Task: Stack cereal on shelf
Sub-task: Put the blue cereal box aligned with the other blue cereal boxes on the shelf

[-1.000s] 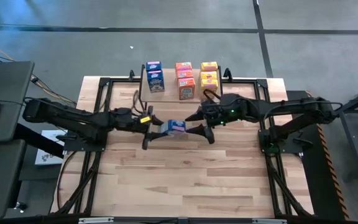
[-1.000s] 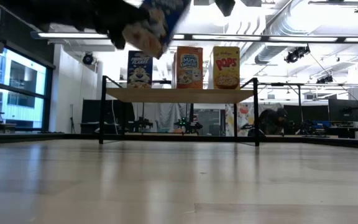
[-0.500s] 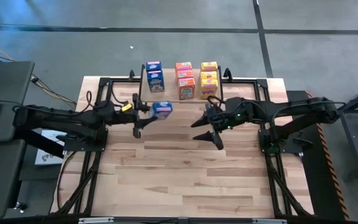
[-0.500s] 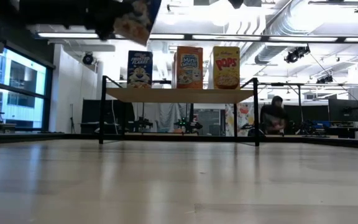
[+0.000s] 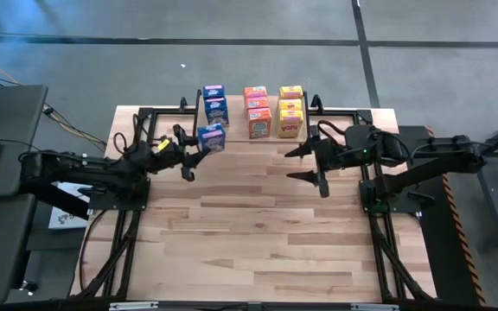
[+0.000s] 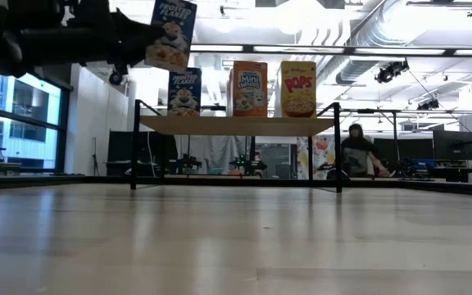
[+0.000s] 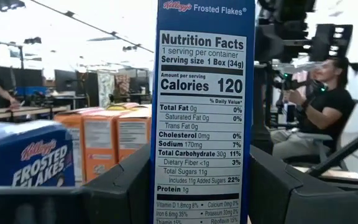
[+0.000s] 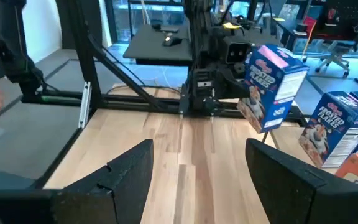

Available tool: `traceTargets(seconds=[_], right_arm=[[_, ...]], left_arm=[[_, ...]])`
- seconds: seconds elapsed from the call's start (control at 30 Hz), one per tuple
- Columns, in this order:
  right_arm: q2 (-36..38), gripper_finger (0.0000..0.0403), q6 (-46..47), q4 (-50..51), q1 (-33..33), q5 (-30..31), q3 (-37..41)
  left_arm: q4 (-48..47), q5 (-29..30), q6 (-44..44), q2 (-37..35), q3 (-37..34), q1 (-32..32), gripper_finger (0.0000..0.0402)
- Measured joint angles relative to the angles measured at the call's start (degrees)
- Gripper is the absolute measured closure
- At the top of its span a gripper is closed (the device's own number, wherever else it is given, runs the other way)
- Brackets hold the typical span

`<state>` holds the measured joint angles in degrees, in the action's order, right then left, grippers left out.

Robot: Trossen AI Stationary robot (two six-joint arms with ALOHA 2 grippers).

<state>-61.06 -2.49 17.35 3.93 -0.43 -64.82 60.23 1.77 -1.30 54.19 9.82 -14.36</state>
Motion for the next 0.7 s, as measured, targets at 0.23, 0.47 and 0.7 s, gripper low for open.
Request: traceTargets(seconds=[0.23, 0.47, 0.7], right_arm=[[0.0, 0.0155, -2.62, 1.66, -0.01, 0.0, 0.01], [2.56, 0.0155, -4.79, 4.63, -0.01, 0.43, 0.03], [11.62, 0.0155, -6.59, 12.27, -0.15, 2.16, 0.37]], left_arm=[[7.04, -1.17, 2.19, 5.6, 0.02, -3.06, 0.0217], [8.11, -3.24, 4.26, 8.32, 0.02, -4.05, 0.0217], [8.17, -3.27, 5.16, 8.98, 0.02, -4.03, 0.0217]])
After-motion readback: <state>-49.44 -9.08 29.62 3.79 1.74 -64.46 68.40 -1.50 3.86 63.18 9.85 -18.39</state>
